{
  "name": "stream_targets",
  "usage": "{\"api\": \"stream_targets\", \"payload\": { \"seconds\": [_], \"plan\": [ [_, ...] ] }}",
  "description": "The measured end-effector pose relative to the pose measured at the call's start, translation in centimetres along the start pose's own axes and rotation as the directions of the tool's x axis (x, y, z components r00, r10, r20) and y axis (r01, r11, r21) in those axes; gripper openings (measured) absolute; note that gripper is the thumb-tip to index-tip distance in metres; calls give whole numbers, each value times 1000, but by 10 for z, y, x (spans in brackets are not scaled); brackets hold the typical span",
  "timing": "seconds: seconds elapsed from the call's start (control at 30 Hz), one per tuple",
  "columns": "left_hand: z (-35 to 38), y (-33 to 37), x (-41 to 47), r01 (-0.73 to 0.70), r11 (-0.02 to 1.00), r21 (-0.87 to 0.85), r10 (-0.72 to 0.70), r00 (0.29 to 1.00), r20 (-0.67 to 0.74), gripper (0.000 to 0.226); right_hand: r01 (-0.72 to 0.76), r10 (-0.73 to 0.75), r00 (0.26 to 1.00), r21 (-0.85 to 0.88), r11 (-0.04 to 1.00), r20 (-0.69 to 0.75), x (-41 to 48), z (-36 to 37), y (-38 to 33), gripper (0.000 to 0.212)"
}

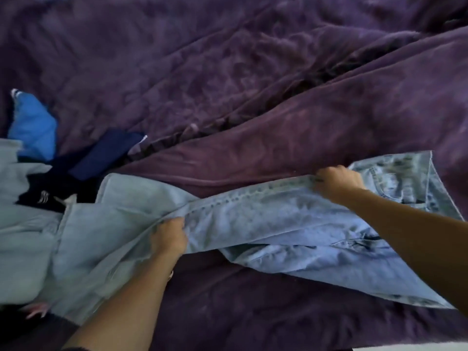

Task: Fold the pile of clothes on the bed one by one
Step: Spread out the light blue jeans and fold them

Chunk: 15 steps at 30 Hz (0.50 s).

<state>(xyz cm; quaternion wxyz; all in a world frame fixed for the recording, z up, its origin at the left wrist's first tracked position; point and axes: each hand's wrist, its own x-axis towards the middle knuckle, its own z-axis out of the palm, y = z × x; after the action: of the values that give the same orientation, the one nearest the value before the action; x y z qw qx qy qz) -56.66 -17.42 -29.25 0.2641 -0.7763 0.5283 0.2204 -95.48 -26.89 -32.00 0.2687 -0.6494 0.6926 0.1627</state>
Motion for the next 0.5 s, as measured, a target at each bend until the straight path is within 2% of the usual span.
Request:
{"api": "stream_targets", "payload": {
  "seconds": [0.07, 0.13, 0.2, 0.3, 0.4, 0.5],
  "plan": [
    [-7, 0, -2, -40, 998, -47, 37, 997, -72, 21, -26, 46, 985, 124, 992, -166, -6, -8, 7, 20],
    [-22, 3, 1, -129, 979, -154, 99, 977, -191, 15, -83, 142, 950, 213, 974, -280, -2, -29, 18, 20],
    [-36, -1, 8, -220, 950, -219, 154, 947, -283, 14, -205, 267, 924, 236, 950, -272, 8, -53, 27, 26],
    [-44, -24, 10, -230, 936, -267, 135, 934, -330, 36, -297, 318, 929, 131, 946, -188, 14, -74, 25, 36],
    [-33, -65, 0, -139, 959, -248, 30, 917, -399, 53, -186, 183, 958, 11, 983, -220, -1, -69, -15, 43],
    [-11, -114, -6, 74, 961, -266, -147, 952, -268, 80, 84, -82, 973, -1, 996, -217, -23, -45, -85, 43]
  ]
}}
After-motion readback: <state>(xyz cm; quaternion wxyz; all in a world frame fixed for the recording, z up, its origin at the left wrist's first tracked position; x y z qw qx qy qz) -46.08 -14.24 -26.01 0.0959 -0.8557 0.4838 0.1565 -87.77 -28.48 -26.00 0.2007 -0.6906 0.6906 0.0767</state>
